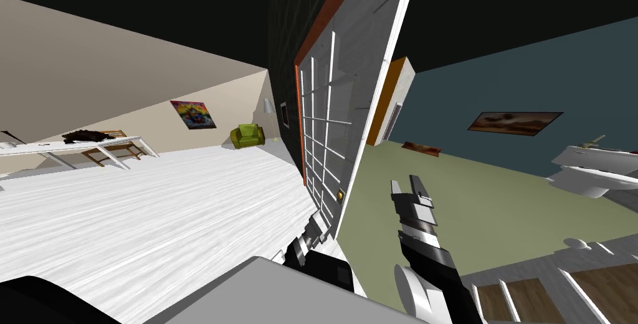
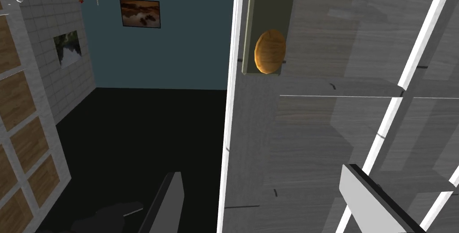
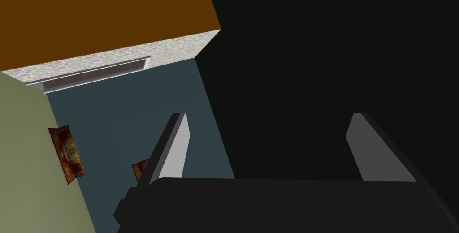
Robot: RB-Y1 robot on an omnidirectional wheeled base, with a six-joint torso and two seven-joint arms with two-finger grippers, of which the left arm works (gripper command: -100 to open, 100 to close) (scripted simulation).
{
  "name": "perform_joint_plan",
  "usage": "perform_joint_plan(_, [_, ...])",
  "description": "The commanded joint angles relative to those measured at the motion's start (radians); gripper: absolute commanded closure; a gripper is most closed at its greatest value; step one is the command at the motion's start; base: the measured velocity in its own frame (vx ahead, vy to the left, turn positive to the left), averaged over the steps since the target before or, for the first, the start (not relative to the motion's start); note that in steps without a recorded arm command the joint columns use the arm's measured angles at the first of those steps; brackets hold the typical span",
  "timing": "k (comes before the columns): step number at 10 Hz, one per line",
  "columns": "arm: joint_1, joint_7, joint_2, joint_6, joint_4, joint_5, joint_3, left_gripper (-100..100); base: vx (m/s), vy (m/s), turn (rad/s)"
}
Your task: Push the door open
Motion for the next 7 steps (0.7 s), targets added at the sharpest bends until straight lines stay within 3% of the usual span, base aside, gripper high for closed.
perform_joint_plan(1, [-0.001, -0.034, 0.004, -0.006, 0.019, -0.016, -0.018, -100, 0.159, 0.060, -0.035])
perform_joint_plan(6, [-0.019, -0.116, 0.004, -0.033, 0.097, -0.051, -0.055, -100, 0.152, 0.051, -0.033])
perform_joint_plan(7, [-0.020, -0.105, 0.001, -0.029, 0.093, -0.046, -0.050, -100, 0.071, 0.025, -0.006])
